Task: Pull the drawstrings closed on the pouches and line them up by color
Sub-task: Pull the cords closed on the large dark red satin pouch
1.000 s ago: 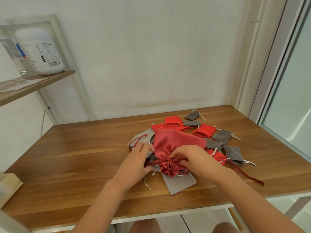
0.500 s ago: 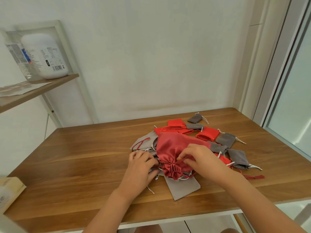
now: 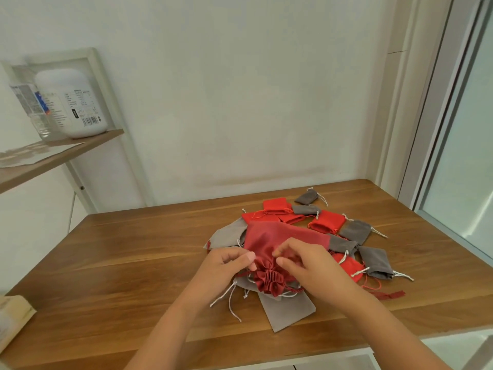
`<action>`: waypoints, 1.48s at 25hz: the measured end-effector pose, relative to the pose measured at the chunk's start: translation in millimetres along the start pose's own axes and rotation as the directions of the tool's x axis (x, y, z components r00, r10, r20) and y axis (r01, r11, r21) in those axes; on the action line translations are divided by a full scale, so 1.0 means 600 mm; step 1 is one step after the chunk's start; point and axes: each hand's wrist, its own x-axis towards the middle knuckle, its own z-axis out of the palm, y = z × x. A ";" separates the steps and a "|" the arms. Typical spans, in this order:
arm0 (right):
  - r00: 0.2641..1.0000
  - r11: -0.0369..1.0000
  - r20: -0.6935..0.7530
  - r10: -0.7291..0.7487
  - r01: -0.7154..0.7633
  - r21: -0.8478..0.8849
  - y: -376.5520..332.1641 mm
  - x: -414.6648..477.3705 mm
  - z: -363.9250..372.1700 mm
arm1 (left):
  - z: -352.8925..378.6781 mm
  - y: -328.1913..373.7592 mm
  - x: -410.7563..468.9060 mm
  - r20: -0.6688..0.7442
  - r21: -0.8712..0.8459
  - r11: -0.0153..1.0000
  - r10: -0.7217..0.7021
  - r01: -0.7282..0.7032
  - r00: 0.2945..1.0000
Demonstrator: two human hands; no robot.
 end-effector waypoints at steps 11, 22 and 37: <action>0.981 0.965 -0.038 0.192 -0.196 -0.174 0.015 -0.024 0.013 | 0.066 0.015 0.036 0.058 -0.364 0.923 -0.108 0.122 0.992; 0.990 0.678 0.125 0.065 -0.136 0.722 0.017 -0.015 0.001 | 0.067 0.021 0.029 0.059 -0.112 0.993 -0.038 0.045 0.998; 0.995 0.772 0.073 0.064 -0.095 0.629 -0.002 0.017 -0.017 | 0.051 0.019 0.021 0.398 -0.039 0.999 0.033 -0.019 0.917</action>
